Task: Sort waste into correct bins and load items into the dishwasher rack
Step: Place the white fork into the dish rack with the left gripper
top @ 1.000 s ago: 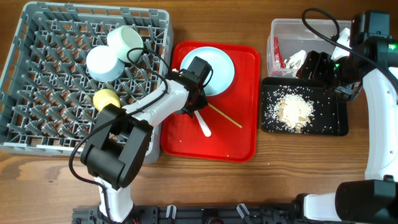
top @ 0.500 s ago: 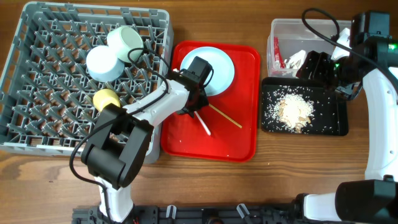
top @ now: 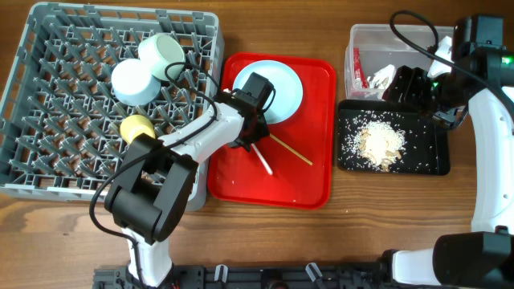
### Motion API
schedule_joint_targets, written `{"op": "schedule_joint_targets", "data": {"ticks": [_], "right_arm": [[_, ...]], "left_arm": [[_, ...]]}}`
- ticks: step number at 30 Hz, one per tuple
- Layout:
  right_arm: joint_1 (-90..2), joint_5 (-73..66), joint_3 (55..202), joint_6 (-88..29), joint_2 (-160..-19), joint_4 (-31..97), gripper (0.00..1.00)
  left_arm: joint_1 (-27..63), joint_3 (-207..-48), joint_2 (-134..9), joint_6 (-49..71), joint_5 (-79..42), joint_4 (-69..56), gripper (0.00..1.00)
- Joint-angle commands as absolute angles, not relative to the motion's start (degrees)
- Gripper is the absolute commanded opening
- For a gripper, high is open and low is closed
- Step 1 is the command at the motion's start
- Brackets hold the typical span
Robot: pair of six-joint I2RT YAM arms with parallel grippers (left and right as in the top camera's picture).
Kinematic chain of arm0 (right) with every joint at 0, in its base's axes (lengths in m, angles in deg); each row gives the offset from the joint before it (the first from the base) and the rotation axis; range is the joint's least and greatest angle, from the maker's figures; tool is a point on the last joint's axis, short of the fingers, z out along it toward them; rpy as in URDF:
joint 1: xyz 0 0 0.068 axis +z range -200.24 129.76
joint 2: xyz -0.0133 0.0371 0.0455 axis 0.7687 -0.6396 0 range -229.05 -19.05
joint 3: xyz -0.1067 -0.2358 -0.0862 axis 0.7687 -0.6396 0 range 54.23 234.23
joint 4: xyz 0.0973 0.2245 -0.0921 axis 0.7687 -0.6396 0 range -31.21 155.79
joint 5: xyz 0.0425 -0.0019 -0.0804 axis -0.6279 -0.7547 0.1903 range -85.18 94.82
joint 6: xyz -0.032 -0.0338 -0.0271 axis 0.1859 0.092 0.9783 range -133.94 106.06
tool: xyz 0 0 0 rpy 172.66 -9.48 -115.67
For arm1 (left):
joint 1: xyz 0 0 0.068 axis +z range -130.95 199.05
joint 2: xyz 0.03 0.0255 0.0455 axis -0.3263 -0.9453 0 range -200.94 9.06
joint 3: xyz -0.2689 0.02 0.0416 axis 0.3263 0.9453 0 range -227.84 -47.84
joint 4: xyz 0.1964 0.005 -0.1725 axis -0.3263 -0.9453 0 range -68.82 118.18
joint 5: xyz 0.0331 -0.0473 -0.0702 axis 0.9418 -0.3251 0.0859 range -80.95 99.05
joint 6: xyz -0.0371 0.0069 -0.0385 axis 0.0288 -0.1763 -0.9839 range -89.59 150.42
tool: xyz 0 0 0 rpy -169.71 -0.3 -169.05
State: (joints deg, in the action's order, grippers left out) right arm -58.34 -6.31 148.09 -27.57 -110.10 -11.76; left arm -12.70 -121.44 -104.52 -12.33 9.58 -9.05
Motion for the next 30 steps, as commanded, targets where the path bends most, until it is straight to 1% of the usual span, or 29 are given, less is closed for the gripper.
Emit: {"op": "schedule_joint_targets", "data": {"ticks": [1,7,12,15,20,27,28,30], "right_arm": [[-58.58,-6.86,149.01,-27.4,-109.57,-11.85,0.89],[-58.58,-6.86,149.01,-27.35,-109.57,-11.85,0.89],[-58.58,-6.86,149.01,-27.37,-109.57,-11.85,0.89],[-58.58,-6.86,149.01,-27.37,-109.57,-11.85,0.89],[-58.58,-6.86,149.01,-27.37,-109.57,-11.85,0.89],[-58.58,-6.86,149.01,-27.4,-109.57,-11.85,0.89],[-58.58,-6.86,149.01,-27.4,-109.57,-11.85,0.89],[-58.58,-6.86,149.01,-27.4,-109.57,-11.85,0.89]], "left_arm": [[-12.55,-121.05,-99.71,-7.58,8.73,-11.28,0.04],[-11.04,-121.05,-88.48,13.25,9.87,-13.12,0.04],[-5.97,-121.05,-80.87,28.92,10.2,-14.08,0.04],[-1.66,-121.02,-78.66,36.52,10.2,-13.62,0.04],[3.56,-121.02,-79.93,42.49,10.2,-13.34,0.04],[6.84,-121.02,-83.14,42.45,10.17,-12.09,0.04],[6.86,-121.02,-83.65,42.45,10.17,-11.92,0.08],[6.84,-121.02,-84.24,42.43,10.17,-11.85,0.34]]}}
